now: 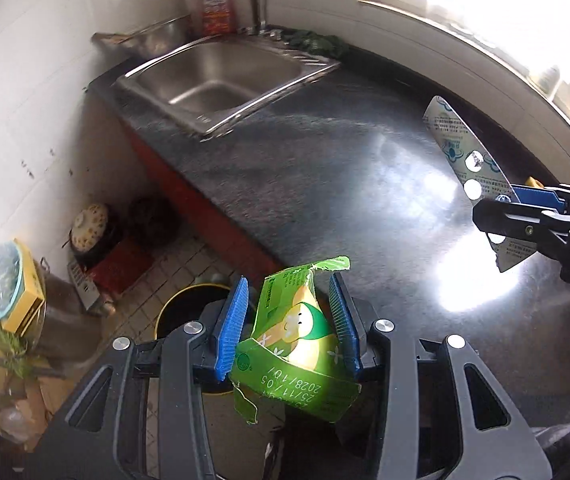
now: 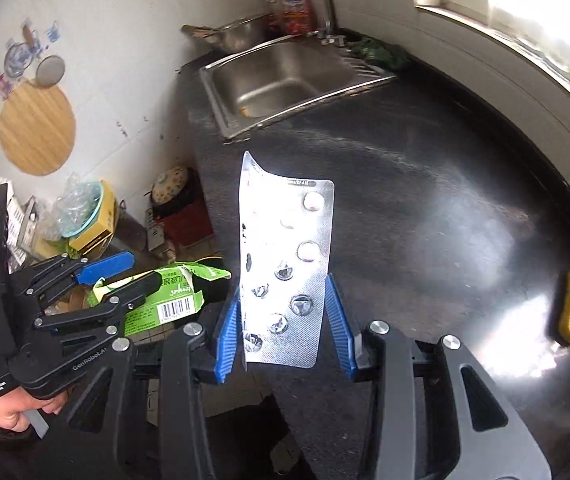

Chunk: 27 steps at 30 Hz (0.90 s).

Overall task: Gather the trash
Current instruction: 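Carry the green snack packet and blister pack over the trash bin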

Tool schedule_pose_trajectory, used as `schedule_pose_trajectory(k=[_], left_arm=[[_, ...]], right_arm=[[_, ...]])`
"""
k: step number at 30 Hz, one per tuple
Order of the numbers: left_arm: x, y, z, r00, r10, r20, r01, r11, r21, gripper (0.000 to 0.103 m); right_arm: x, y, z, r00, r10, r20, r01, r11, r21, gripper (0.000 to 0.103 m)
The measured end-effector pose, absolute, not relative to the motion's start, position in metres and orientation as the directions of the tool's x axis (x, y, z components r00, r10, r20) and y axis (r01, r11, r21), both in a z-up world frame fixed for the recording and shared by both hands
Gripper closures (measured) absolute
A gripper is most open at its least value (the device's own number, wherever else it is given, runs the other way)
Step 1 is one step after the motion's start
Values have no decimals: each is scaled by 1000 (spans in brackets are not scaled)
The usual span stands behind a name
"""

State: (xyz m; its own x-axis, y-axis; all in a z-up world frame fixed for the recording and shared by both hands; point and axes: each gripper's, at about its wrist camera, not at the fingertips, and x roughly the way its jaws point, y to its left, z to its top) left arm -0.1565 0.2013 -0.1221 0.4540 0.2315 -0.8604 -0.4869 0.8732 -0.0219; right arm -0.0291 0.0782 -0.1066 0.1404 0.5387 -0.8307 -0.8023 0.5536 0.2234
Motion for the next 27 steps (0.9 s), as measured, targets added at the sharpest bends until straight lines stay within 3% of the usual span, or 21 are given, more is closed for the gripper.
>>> schedule_pose_trajectory(k=[6, 11, 25, 27], left_arm=[[-214, 270, -163, 375, 264, -888, -653, 756, -51, 62], [-236, 305, -207, 355, 230, -906, -709, 698, -101, 62], [-240, 354, -306, 370, 77, -926, -725, 647, -237, 60], [-242, 357, -310, 378, 65, -924, -721, 646, -250, 55]], right_arm=[[-78, 194, -127, -54, 523, -851, -900, 343, 268, 62], [-102, 259, -163, -151, 450, -880, -910, 285, 301, 62], [-115, 338, -254, -193, 239, -952, -924, 281, 258, 61], [-115, 342, -256, -195, 233, -953, -924, 281, 258, 61]])
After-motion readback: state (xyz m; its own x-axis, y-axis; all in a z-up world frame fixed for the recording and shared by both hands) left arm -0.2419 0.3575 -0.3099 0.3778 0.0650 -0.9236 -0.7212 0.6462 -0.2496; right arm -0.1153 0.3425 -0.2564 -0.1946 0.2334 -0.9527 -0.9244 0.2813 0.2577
